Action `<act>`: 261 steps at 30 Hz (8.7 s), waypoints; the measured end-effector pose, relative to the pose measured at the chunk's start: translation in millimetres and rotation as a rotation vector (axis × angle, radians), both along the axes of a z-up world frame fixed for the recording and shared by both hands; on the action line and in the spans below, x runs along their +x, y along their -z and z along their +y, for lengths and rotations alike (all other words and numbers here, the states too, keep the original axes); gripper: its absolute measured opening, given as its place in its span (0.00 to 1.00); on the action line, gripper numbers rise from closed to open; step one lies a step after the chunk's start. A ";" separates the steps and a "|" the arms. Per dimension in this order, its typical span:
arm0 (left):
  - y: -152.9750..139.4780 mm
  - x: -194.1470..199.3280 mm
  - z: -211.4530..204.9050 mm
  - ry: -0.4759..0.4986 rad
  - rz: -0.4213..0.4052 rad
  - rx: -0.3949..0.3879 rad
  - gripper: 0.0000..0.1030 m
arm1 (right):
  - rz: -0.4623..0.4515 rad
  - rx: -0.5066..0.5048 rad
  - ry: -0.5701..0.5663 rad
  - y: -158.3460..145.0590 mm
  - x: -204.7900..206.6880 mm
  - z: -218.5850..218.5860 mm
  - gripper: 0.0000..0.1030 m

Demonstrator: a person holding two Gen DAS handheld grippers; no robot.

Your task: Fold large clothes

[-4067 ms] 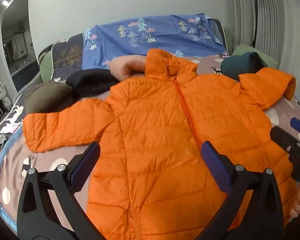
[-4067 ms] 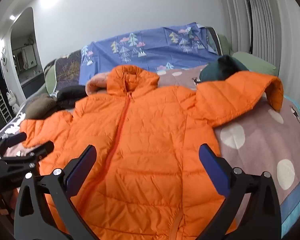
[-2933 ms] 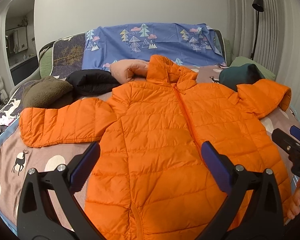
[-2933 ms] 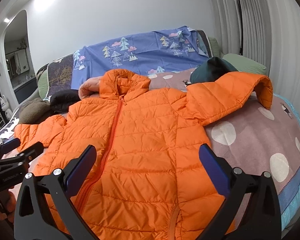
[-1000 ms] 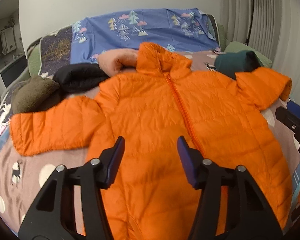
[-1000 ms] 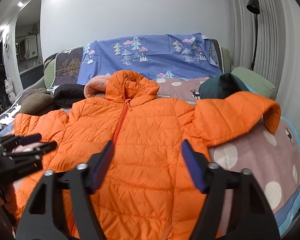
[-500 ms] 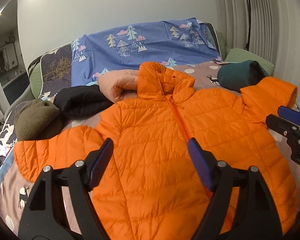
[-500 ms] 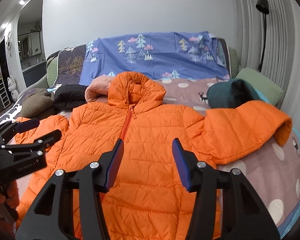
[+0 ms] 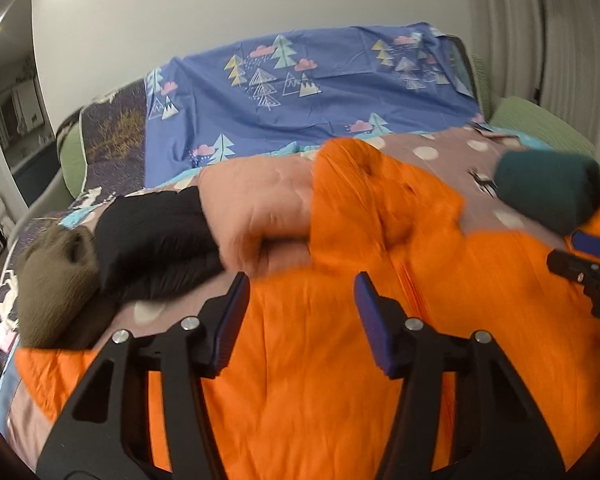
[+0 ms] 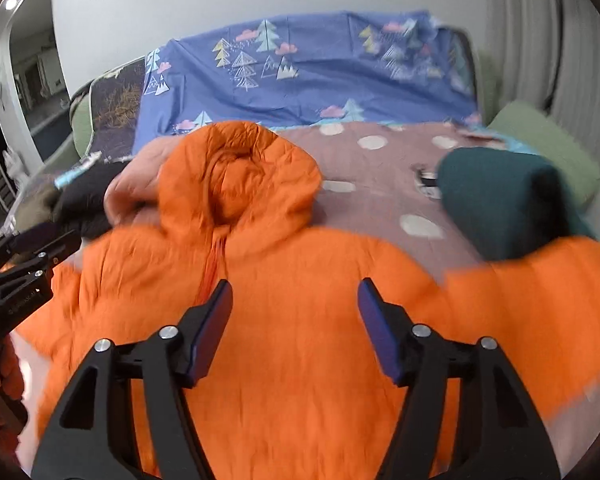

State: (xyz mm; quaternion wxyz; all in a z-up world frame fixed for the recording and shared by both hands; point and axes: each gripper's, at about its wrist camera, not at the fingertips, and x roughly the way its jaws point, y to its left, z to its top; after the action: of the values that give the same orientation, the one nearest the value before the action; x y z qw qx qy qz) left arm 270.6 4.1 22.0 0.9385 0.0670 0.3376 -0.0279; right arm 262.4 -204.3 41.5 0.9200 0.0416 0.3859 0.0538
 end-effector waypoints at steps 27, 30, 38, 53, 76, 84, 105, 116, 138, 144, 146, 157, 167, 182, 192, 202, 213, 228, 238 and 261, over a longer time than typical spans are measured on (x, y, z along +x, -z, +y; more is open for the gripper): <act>-9.3 134.1 -13.5 0.197 -0.031 -0.185 0.09 | -0.063 0.384 -0.133 -6.4 137.4 -21.6 0.05; -27.0 87.9 4.0 0.259 -0.077 -0.235 0.12 | -0.121 0.294 -0.222 -27.2 89.9 -17.6 0.05; 15.6 -60.0 42.8 0.371 -0.036 -0.171 0.22 | -0.069 0.090 -0.336 1.4 -70.1 -15.2 0.25; 43.9 -37.5 -9.6 0.322 0.077 -0.209 0.35 | 0.074 0.108 -0.124 49.8 -32.2 38.2 0.34; 127.0 -19.9 -29.6 0.281 0.168 -0.093 0.40 | 0.019 -0.074 -0.127 84.5 -45.1 56.4 0.37; 137.5 -17.9 -47.3 0.261 0.168 0.017 0.46 | 0.079 -0.179 -0.096 118.0 -36.6 64.6 0.41; 42.3 -117.6 18.5 0.139 0.065 -0.163 0.43 | 0.004 -0.158 -0.014 37.9 -70.2 103.4 0.38; 85.5 -157.4 137.6 0.005 0.162 -0.370 0.56 | 0.061 -0.149 0.027 120.0 -46.6 108.5 0.47; 165.5 -213.1 450.7 -0.759 0.042 -0.936 0.81 | 0.057 -0.148 0.026 119.0 -46.6 106.4 0.49; 165.3 -183.0 458.1 -0.673 0.018 -0.946 0.66 | 0.056 -0.148 0.026 119.0 -46.5 106.2 0.49; 170.6 -178.7 464.2 -0.653 0.017 -0.976 0.37 | 0.056 -0.148 0.026 119.2 -46.7 106.4 0.49; 65.2 -187.6 389.8 -0.316 -0.192 -0.918 0.09 | 0.055 -0.149 0.027 119.9 -46.7 106.8 0.49; -36.0 -124.5 178.9 0.137 -0.136 -0.758 0.09 | 0.062 -0.119 0.028 117.1 -43.3 102.3 0.50; 66.9 -88.1 -85.6 0.484 0.234 -0.389 0.56 | 0.129 0.199 0.093 75.2 -102.9 -38.8 0.56; 65.9 -88.1 -12.4 0.326 0.158 -0.297 0.57 | 0.139 0.293 0.020 75.3 -76.9 -29.5 0.80; 68.1 -89.0 -16.0 0.294 0.118 -0.159 0.43 | -0.107 0.048 0.100 14.7 -93.9 4.7 0.07; 115.6 -68.6 -46.8 0.290 0.128 -0.048 0.48 | 0.043 0.031 0.219 67.3 -84.5 -28.9 0.29; 128.8 -63.7 -37.8 0.309 0.155 -0.129 0.59 | 0.068 -0.125 0.139 110.9 -65.3 22.7 0.22; 129.2 -63.5 -41.3 0.303 0.155 -0.122 0.60 | -0.113 0.132 0.225 33.8 -136.8 -67.0 0.44; 129.6 -64.0 -43.0 0.304 0.151 -0.119 0.62 | -0.183 0.812 0.813 55.4 -150.1 -346.1 0.05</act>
State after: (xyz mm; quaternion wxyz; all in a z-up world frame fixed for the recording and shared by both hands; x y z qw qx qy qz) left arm 206.6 -38.9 -107.5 0.8976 0.0592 0.3910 -0.1946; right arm 112.2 -550.4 -13.9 0.8066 0.5312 0.2063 -0.1567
